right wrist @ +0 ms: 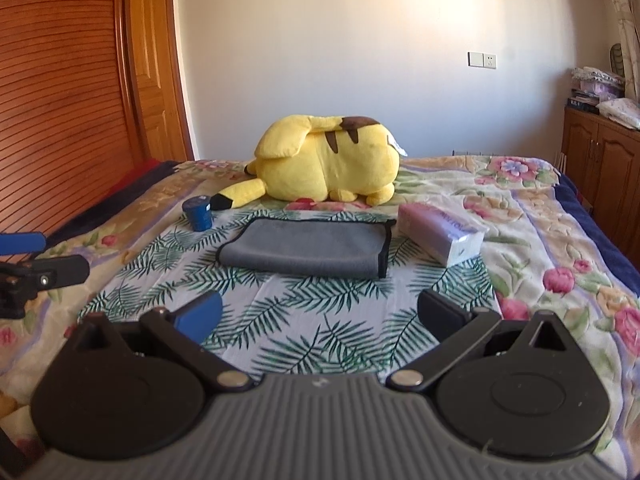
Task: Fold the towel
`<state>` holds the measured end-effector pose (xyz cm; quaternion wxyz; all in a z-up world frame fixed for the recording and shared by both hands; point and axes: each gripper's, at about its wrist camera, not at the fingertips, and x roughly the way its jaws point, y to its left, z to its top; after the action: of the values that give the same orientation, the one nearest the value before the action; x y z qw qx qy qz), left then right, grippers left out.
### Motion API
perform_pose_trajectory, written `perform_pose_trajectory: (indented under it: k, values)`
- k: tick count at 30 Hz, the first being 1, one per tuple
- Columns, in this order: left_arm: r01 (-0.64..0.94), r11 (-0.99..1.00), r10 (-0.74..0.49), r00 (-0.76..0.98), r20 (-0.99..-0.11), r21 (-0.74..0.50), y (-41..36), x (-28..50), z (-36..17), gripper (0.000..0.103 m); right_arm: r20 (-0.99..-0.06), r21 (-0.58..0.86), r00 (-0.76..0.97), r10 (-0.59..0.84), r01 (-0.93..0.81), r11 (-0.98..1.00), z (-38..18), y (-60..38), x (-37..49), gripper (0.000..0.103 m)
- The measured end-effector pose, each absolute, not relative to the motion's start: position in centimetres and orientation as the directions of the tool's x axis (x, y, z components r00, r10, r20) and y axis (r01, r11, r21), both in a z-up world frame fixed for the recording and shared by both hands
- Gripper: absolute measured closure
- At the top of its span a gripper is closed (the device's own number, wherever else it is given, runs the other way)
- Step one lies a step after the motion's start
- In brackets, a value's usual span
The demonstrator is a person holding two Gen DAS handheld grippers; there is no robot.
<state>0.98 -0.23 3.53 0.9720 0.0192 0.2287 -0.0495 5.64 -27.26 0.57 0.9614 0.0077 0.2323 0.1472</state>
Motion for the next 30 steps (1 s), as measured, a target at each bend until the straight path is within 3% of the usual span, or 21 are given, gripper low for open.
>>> perform_pose_trajectory:
  k: [13,30]
  values:
    - [0.082,0.997,-0.071,0.856,-0.511,0.0,-0.3,0.7,-0.7,0.016,-0.476,0.073,0.835,0.276,-0.275,0.959,-2.1,-26.6,4.5,0.0]
    - [0.089,0.996,-0.067,0.867,-0.495,0.022,-0.5,0.7,-2.5,0.016,-0.474,0.025,0.844,0.253,-0.274,0.961,-3.5,-25.7,4.2,0.0]
